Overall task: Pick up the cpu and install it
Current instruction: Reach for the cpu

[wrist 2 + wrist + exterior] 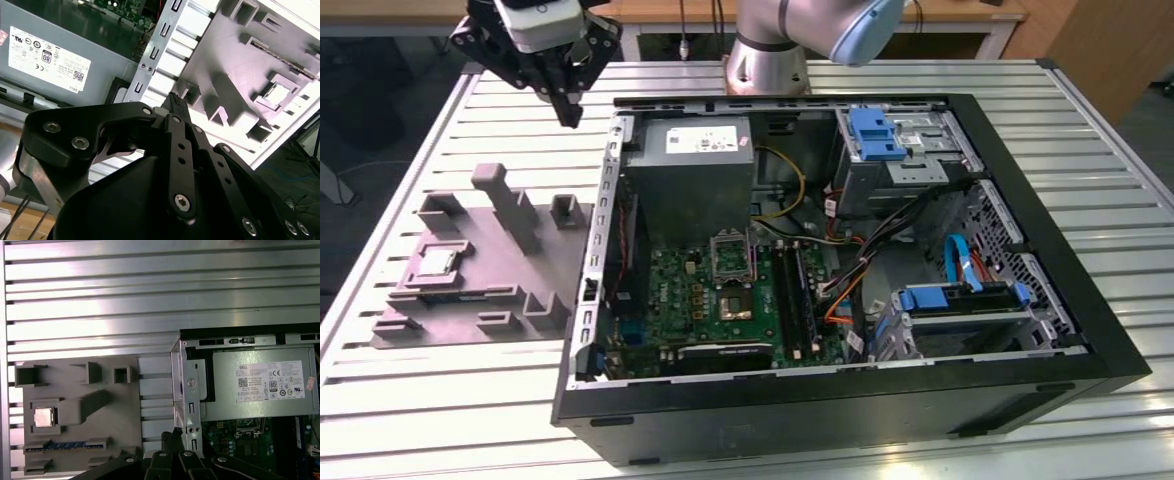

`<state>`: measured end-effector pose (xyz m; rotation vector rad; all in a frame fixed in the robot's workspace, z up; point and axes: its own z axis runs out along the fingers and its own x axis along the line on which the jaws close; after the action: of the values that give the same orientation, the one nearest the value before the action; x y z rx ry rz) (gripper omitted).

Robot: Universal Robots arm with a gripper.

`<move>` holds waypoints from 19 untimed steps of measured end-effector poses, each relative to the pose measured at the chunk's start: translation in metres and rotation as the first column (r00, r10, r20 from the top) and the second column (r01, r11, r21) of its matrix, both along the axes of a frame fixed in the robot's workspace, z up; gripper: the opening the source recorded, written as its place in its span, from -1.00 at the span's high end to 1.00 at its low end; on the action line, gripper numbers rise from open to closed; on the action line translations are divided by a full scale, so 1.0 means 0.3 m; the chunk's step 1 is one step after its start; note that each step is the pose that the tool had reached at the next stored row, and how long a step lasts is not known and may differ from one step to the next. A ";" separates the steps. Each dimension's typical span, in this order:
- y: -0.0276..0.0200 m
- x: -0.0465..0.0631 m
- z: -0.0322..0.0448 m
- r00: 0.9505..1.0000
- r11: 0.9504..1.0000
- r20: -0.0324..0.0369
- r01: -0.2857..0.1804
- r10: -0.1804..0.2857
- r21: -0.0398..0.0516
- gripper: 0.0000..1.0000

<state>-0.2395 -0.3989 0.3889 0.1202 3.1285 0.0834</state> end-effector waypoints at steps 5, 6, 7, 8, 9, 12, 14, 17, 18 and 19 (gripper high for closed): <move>0.000 -0.008 0.000 1.000 1.000 0.000 0.000 0.000 0.000 0.79; 0.000 -0.009 0.000 1.000 1.000 0.000 0.000 0.000 0.000 0.79; 0.000 -0.011 0.000 1.000 1.000 0.000 0.000 0.000 0.000 0.79; 0.000 -0.012 0.000 1.000 1.000 0.000 0.000 0.000 0.000 0.79; 0.000 -0.014 0.000 1.000 1.000 0.000 0.000 0.000 0.000 0.79; 0.000 -0.018 -0.001 1.000 1.000 0.000 0.000 0.000 0.000 0.79; 0.000 -0.021 -0.001 1.000 1.000 0.000 0.000 0.000 0.000 0.79; 0.000 -0.026 -0.001 1.000 1.000 0.000 0.000 0.000 0.000 0.79; 0.000 -0.028 -0.001 1.000 1.000 0.000 0.000 0.000 0.000 0.79; 0.000 -0.030 -0.001 1.000 1.000 0.000 0.000 0.000 0.000 0.79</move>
<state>-0.2483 -0.3990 0.3886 0.1202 3.1285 0.0833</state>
